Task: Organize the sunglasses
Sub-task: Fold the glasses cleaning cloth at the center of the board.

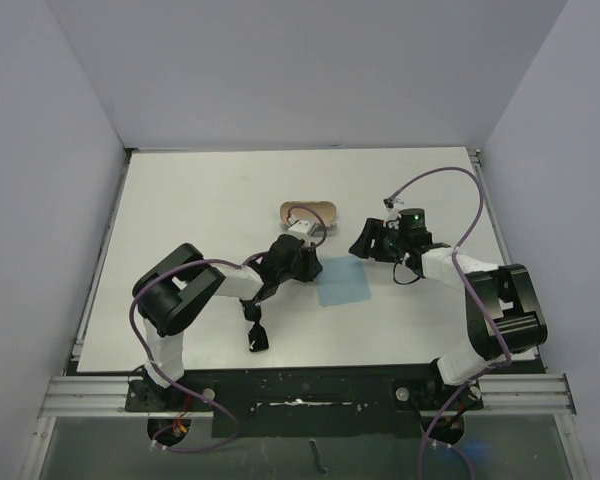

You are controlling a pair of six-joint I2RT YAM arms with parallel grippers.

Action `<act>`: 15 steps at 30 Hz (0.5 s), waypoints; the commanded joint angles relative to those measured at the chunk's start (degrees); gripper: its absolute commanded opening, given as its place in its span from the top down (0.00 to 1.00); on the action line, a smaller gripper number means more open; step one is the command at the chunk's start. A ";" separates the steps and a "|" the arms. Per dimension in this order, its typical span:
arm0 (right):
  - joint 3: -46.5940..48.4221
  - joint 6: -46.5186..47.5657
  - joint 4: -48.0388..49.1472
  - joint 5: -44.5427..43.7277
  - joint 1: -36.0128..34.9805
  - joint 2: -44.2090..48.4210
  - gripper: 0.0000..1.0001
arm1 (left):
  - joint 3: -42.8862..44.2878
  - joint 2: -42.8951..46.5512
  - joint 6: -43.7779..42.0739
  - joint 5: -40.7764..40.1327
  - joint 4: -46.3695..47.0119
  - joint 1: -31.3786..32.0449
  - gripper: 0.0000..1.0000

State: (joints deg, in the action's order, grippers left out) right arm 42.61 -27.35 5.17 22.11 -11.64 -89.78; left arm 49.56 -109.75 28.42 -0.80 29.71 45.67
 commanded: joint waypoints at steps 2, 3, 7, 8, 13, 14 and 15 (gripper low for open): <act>0.02 0.09 2.83 0.69 0.22 0.13 0.42 | 1.04 -1.23 0.93 2.64 -1.97 0.45 0.86; 0.02 0.11 2.77 0.66 0.21 0.06 0.42 | 1.11 -1.24 0.89 2.42 -2.08 0.47 0.86; 0.19 0.19 2.68 0.83 0.21 -0.05 0.42 | 1.58 -1.25 0.46 1.03 -3.07 0.39 0.78; 0.19 0.20 2.61 0.87 0.26 -0.05 0.42 | 1.67 -1.25 0.27 0.65 -3.36 0.32 0.77; 0.24 0.28 2.57 0.89 0.27 -0.13 0.42 | 1.68 -1.24 -0.36 0.14 -3.47 -1.15 0.73; 0.21 0.28 2.62 0.84 0.23 -0.13 0.42 | 1.64 -1.23 -0.35 0.34 -3.44 -1.52 0.73; 0.27 0.28 2.57 0.84 0.22 -0.15 0.42 | 1.55 -1.23 -0.38 0.47 -3.34 -1.89 0.73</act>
State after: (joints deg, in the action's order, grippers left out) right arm 42.61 -27.33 5.17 22.13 -11.64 -89.78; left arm 49.93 -109.75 28.88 -0.08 29.45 45.47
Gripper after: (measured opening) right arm 0.579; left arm 0.269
